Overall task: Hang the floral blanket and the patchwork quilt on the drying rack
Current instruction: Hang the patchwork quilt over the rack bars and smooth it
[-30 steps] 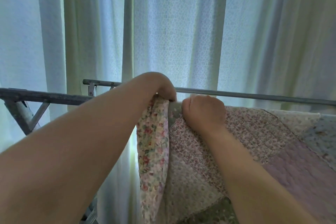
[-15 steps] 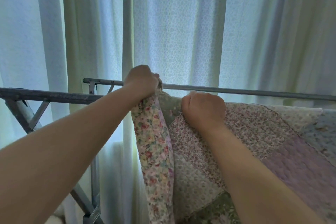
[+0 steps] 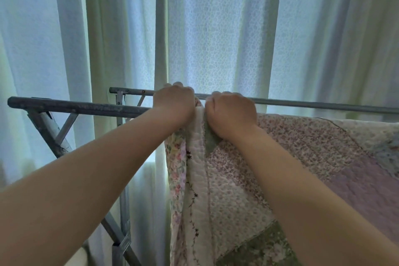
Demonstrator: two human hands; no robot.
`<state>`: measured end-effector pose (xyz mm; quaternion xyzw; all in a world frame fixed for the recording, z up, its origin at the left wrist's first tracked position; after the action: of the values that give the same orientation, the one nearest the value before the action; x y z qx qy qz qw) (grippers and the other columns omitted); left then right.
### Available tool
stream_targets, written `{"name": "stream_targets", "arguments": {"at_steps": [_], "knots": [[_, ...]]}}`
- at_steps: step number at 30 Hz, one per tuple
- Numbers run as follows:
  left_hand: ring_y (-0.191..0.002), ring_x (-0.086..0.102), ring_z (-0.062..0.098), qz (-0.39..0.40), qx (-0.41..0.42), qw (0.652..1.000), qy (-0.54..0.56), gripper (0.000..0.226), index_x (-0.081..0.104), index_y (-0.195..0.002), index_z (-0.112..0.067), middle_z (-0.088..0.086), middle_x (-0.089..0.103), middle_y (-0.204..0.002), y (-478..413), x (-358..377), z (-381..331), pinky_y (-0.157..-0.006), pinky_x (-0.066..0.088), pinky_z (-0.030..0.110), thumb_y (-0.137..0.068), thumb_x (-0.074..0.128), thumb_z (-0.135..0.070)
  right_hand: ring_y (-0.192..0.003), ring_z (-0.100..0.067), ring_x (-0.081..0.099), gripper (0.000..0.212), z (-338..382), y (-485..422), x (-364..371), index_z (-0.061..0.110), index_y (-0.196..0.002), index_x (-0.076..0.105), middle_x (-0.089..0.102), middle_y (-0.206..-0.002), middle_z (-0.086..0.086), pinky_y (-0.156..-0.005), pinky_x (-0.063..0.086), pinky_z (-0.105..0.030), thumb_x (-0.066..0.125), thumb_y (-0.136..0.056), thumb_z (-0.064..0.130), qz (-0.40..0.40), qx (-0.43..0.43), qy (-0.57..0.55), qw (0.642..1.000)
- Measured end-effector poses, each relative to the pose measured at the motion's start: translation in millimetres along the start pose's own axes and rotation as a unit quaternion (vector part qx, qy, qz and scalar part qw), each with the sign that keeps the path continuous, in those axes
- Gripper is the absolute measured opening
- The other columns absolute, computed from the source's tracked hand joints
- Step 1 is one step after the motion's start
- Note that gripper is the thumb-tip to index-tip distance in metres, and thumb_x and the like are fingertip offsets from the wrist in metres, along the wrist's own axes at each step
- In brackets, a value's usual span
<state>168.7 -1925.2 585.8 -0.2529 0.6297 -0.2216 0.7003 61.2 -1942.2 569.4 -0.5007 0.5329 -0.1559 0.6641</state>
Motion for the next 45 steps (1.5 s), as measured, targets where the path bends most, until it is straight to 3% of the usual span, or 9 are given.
{"name": "stream_targets", "arguments": {"at_steps": [3,7,15,22,25,33,38,42,45], "knots": [[-0.104,0.046,0.03,0.011,-0.012,0.998,-0.063,0.027,0.057,-0.111,-0.009,0.013,0.048,-0.11,0,-4,1,-0.072,0.033,0.034,-0.094,0.04,-0.022,-0.06,-0.024,0.048,0.048,14,3,13,0.012,-0.076,0.059,0.066,-0.076,-0.01,-0.054,0.026,-0.03,0.025,-0.097,0.037,0.007,-0.023,0.021,0.999],[-0.061,0.042,0.016,0.048,0.003,0.997,-0.066,0.014,0.052,-0.073,-0.009,0.002,0.042,-0.066,-8,-11,2,-0.058,0.034,0.029,-0.087,0.047,-0.009,-0.049,-0.029,0.055,0.045,16,13,8,0.006,-0.064,0.058,0.063,-0.058,-0.014,-0.051,0.026,-0.031,0.035,-0.095,0.029,-0.06,-0.022,0.04,0.997],[-0.058,0.053,0.02,0.045,-0.169,0.912,0.37,0.03,0.053,-0.055,-0.012,0.006,0.05,-0.06,-13,-2,54,-0.054,0.048,0.031,-0.085,0.06,-0.012,-0.045,-0.028,0.053,0.039,15,13,9,0.005,-0.06,0.058,0.061,-0.053,-0.014,-0.051,0.031,-0.031,0.041,-0.091,0.023,-0.067,0.005,0.039,0.997],[-0.081,0.052,0.024,0.0,0.012,0.999,0.048,0.027,0.056,-0.103,-0.008,0.008,0.058,-0.092,-9,-24,44,-0.066,0.038,0.032,-0.077,0.061,-0.016,-0.045,-0.028,0.053,0.043,13,15,8,0.005,-0.06,0.058,0.061,-0.053,-0.015,-0.051,0.031,-0.031,0.036,-0.09,0.025,-0.081,0.017,0.042,0.996],[-0.081,0.057,0.023,0.042,0.057,0.997,-0.019,0.017,0.063,-0.091,-0.009,0.007,0.062,-0.089,-8,-29,30,-0.063,0.042,0.032,-0.075,0.057,-0.005,-0.047,-0.028,0.054,0.049,16,15,8,0.005,-0.063,0.059,0.062,-0.056,-0.014,-0.052,0.03,-0.031,0.027,-0.091,0.028,-0.072,0.013,0.048,0.996],[-0.067,0.066,0.025,0.323,-0.05,0.943,0.066,0.022,0.053,-0.079,0.001,0.018,0.065,-0.088,-8,-27,24,-0.063,0.057,0.032,-0.076,0.069,-0.013,-0.054,-0.029,0.056,0.048,15,15,8,0.005,-0.068,0.06,0.065,-0.063,-0.014,-0.056,0.03,-0.032,0.027,-0.091,0.029,-0.06,0.004,0.048,0.997],[-0.068,0.056,0.018,0.238,0.004,0.969,-0.067,0.023,0.054,-0.088,-0.007,0.006,0.054,-0.077,0,-15,5,-0.059,0.048,0.026,-0.075,0.067,-0.02,-0.052,-0.029,0.055,0.045,17,15,8,0.004,-0.066,0.06,0.064,-0.061,-0.014,-0.056,0.029,-0.032,0.03,-0.091,0.028,-0.063,0.01,0.042,0.997],[-0.054,0.046,0.014,0.183,-0.019,0.982,0.033,0.01,0.048,-0.07,-0.009,0.004,0.048,-0.066,2,-16,13,-0.042,0.037,0.022,-0.076,0.055,-0.01,-0.046,-0.028,0.053,0.043,14,15,7,0.004,-0.061,0.06,0.062,-0.055,-0.014,-0.053,0.028,-0.031,0.035,-0.09,0.026,-0.077,0.019,0.045,0.996],[-0.059,0.062,0.026,0.163,-0.087,0.962,0.201,0.006,0.058,-0.073,0.002,0.016,0.06,-0.07,-1,-22,35,-0.051,0.055,0.033,-0.075,0.053,0.004,-0.043,-0.024,0.048,0.043,13,15,8,0.005,-0.058,0.058,0.06,-0.051,-0.012,-0.051,0.028,-0.029,0.037,-0.09,0.025,-0.076,0.025,0.043,0.996]]}}
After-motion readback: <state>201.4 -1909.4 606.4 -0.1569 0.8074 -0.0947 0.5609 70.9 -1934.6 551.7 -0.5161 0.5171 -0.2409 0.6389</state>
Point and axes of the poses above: each hand's wrist, its own y-axis away from the middle knuckle, its own x-axis out of the palm, z = x × y, the point moved 5 cm from there along -y, towards the middle knuckle
